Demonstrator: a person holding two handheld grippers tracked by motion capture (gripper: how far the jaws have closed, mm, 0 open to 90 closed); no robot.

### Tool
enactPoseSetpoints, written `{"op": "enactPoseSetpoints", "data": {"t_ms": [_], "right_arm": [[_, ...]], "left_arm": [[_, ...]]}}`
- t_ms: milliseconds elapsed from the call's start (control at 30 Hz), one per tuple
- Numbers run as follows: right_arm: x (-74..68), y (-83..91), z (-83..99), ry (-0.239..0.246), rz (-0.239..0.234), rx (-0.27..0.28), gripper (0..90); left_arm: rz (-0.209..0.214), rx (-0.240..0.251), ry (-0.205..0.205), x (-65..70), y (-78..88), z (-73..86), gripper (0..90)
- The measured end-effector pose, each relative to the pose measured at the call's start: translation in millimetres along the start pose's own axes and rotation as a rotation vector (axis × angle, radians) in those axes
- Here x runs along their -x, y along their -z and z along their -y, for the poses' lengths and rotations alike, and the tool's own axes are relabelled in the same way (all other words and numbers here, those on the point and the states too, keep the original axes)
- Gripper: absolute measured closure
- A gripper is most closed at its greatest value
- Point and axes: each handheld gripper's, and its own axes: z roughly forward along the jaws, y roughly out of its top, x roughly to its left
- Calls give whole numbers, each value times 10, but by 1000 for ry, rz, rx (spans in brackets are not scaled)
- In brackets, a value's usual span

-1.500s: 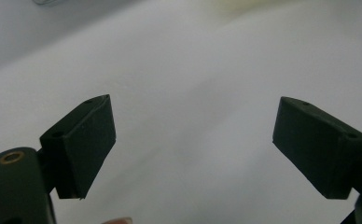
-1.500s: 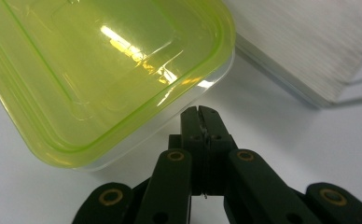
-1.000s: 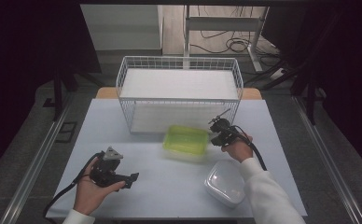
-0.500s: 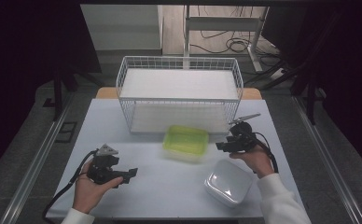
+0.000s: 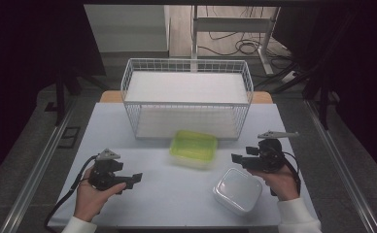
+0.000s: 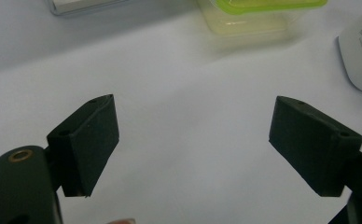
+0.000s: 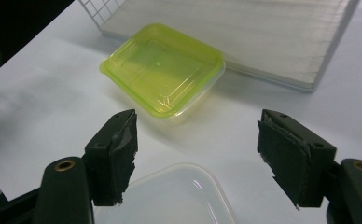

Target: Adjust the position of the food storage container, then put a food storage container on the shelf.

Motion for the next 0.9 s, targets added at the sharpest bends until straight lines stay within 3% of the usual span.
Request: {"op": "enactPoseSetpoints", "data": {"t_ms": [167,233,300,333,467,667,900], "right_arm": [[5,24,50,-7,6,5,263],[12,15,75,-16,2,3,253],[11,10,84,-20,3,1,256],[-2,-1,101,-25,-3,-6,257],[-40,-47,107,-12,-11,-27,258],[-41,-165,75,-22,-10,-52,260],[16,-299,13,-33,-8,-70,279]], "left_arm": [[15,19,23,22,40,-6,150],[-6,20,4,75,49,-36,132],[38,32,-5,145,64,-78,124],[16,38,-35,231,77,-126,118],[10,33,-55,279,77,-207,113],[63,38,26,165,22,-424,180],[82,-18,53,82,-150,-722,231]]}}
